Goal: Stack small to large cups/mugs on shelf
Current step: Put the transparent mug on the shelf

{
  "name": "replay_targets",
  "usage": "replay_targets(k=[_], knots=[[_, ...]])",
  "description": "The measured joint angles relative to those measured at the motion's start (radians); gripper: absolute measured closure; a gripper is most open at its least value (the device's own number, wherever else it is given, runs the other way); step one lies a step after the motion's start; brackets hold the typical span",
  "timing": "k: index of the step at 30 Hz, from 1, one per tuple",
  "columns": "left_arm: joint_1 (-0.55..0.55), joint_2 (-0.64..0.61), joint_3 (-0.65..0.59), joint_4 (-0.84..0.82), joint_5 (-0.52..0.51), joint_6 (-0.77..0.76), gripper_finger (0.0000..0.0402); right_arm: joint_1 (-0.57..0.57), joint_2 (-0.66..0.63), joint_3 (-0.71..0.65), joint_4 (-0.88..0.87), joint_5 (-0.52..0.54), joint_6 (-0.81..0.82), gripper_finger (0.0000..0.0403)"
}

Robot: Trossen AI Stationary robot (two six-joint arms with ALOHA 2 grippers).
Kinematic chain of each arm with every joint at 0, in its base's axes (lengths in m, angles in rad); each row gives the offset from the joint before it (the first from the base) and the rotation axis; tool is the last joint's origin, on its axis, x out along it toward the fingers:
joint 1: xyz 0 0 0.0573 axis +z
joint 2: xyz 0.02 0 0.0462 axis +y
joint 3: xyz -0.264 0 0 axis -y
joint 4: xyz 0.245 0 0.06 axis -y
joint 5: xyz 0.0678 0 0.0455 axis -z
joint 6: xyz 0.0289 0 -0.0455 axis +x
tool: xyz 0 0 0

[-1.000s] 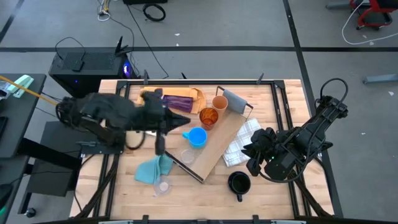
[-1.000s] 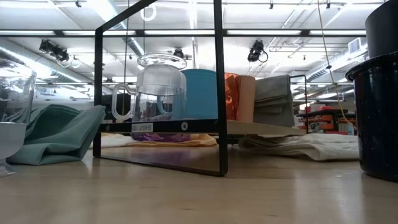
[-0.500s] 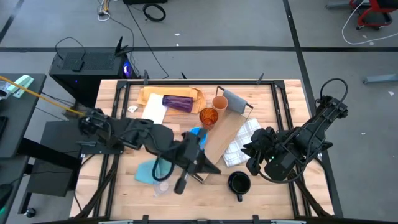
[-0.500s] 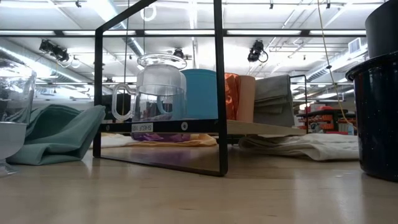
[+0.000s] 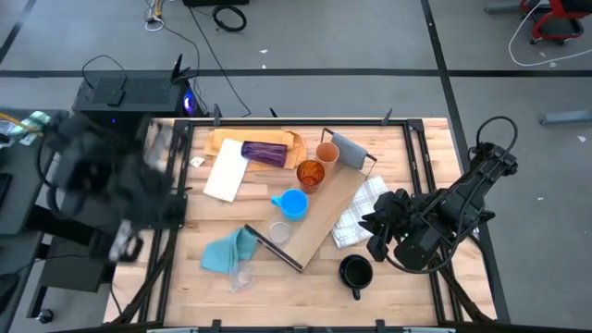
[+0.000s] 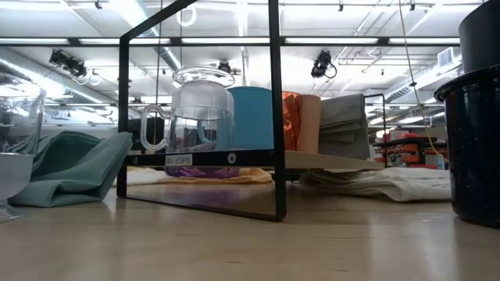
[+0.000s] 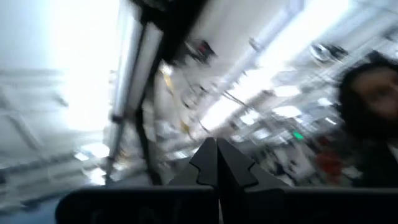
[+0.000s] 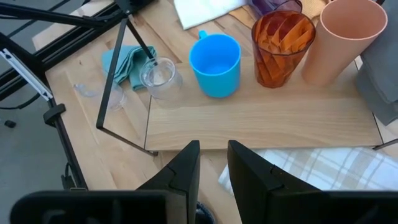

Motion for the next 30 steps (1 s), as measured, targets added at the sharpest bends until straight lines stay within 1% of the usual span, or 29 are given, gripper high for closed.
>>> replay_targets(k=[2, 4, 7, 10, 12, 13, 17, 18, 20, 23, 26, 30], knots=[[-0.015, 0.029, -0.002, -0.017, -0.001, 0.0, 0.0401, 0.0, 0.0, 0.0, 0.0, 0.0, 0.0, 0.0314], [-0.008, 0.084, -0.003, -0.011, -0.031, -0.017, 0.0401, 0.0, 0.0, 0.0, 0.0, 0.0, 0.0, 0.0314], [0.006, 0.187, -0.006, 0.069, -0.049, -0.1, 0.0401, 0.0, 0.0, 0.0, -0.005, 0.0, 0.0, 0.0314], [0.016, 0.263, -0.006, 0.165, -0.038, -0.191, 0.0401, 0.0, -0.002, 0.0, -0.011, 0.0, 0.004, 0.0314], [0.016, 0.296, -0.005, 0.22, -0.037, -0.243, 0.0401, 0.0, -0.007, 0.0, -0.011, 0.0, 0.009, 0.0314], [0.015, 0.304, -0.005, 0.221, -0.039, -0.254, 0.0401, 0.0, -0.008, 0.0, -0.011, 0.0, 0.01, 0.0314], [0.005, 0.314, -0.005, 0.212, -0.123, -0.273, 0.0401, 0.0, -0.009, 0.0, -0.018, -0.007, 0.028, 0.0314], [0.001, 0.31, -0.005, 0.213, -0.15, -0.261, 0.0401, 0.0, -0.009, 0.0, -0.018, -0.012, 0.03, 0.0314], [-0.002, 0.279, -0.006, 0.191, -0.157, -0.2, 0.0401, 0.0, -0.009, 0.0, -0.018, -0.015, 0.03, 0.0314], [0.008, 0.175, -0.006, 0.124, -0.153, -0.14, 0.0401, 0.0, -0.009, 0.0, -0.018, -0.015, 0.03, 0.0314], [0.03, 0.058, 0.001, 0.027, -0.158, -0.129, 0.0401, 0.0, -0.009, 0.0, -0.017, -0.017, 0.03, 0.0314], [0.065, -0.03, -0.001, -0.062, -0.167, -0.086, 0.0401, 0.0, -0.009, 0.0, -0.016, -0.018, 0.03, 0.0314]])
